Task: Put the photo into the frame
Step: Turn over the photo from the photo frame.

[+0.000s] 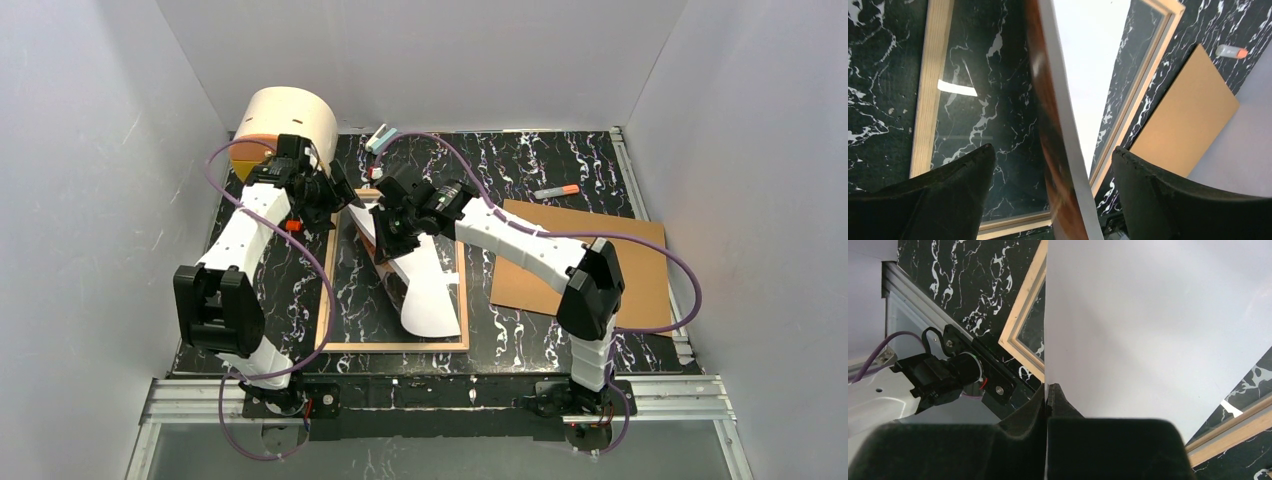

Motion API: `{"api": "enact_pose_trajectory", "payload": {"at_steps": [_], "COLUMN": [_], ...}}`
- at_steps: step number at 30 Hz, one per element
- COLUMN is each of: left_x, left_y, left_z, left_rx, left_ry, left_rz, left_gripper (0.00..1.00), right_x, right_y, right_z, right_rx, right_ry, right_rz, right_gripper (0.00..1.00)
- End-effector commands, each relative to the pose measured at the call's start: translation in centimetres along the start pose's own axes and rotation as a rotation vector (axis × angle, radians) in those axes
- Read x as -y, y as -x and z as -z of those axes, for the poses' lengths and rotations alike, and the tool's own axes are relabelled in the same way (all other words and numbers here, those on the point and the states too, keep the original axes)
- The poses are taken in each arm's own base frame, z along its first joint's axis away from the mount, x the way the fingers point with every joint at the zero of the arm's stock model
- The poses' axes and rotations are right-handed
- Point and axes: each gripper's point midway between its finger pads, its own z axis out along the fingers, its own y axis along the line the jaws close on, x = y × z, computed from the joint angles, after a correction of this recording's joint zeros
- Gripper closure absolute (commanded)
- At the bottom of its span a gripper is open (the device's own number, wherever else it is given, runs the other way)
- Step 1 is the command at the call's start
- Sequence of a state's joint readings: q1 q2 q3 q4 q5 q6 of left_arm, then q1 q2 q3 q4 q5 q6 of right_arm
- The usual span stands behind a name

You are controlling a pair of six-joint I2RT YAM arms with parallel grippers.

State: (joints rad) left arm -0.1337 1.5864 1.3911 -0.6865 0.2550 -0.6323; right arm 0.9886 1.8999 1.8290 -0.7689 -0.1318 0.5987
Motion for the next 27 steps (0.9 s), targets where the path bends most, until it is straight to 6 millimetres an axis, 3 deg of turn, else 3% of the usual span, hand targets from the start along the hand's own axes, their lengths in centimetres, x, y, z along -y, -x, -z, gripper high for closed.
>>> {"api": "enact_pose_trajectory", "payload": {"at_steps": [1, 4, 10, 14, 16, 19, 21, 24, 27], "left_x": [0.3, 1.0, 1.5, 1.6, 1.6, 1.5, 1.8, 2.4, 3.6], "left_y": [-1.0, -0.8, -1.8, -2.1, -2.1, -2.1, -2.1, -1.7, -0.8], "left_z": [-0.6, -0.4, -0.5, -0.3, -0.3, -0.4, -0.4, -0.3, -0.2], "left_rx": [-0.046, -0.033, -0.080, -0.087, -0.088, -0.097, -0.108, -0.121, -0.111], "left_ry": [-0.048, -0.083, -0.123, -0.137, -0.137, -0.141, -0.161, -0.198, -0.246], "left_rz": [0.020, 0.022, 0.027, 0.019, 0.006, -0.030, -0.076, -0.172, -0.210], "left_gripper": [0.21, 0.31, 0.62, 0.76, 0.84, 0.91, 0.91, 0.92, 0.91], "right_x": [-2.4, -2.3, -2.0, -1.9, -1.7, -1.4, -1.4, -0.6, 1.5], "right_y": [1.2, 1.1, 0.6, 0.5, 0.4, 0.4, 0.7, 1.5, 2.4], "right_z": [1.9, 1.8, 0.9, 0.9, 1.0, 1.7, 2.8, 4.8, 6.7], "right_rx": [0.079, 0.077, 0.048, 0.043, 0.040, 0.054, 0.092, 0.159, 0.206], "right_ry": [0.118, 0.117, 0.115, 0.114, 0.115, 0.118, 0.136, 0.178, 0.203], "right_rz": [0.058, 0.066, 0.057, 0.054, 0.047, 0.042, 0.054, 0.028, -0.052], "right_gripper": [0.92, 0.91, 0.90, 0.85, 0.76, 0.47, 0.34, 0.24, 0.21]}}
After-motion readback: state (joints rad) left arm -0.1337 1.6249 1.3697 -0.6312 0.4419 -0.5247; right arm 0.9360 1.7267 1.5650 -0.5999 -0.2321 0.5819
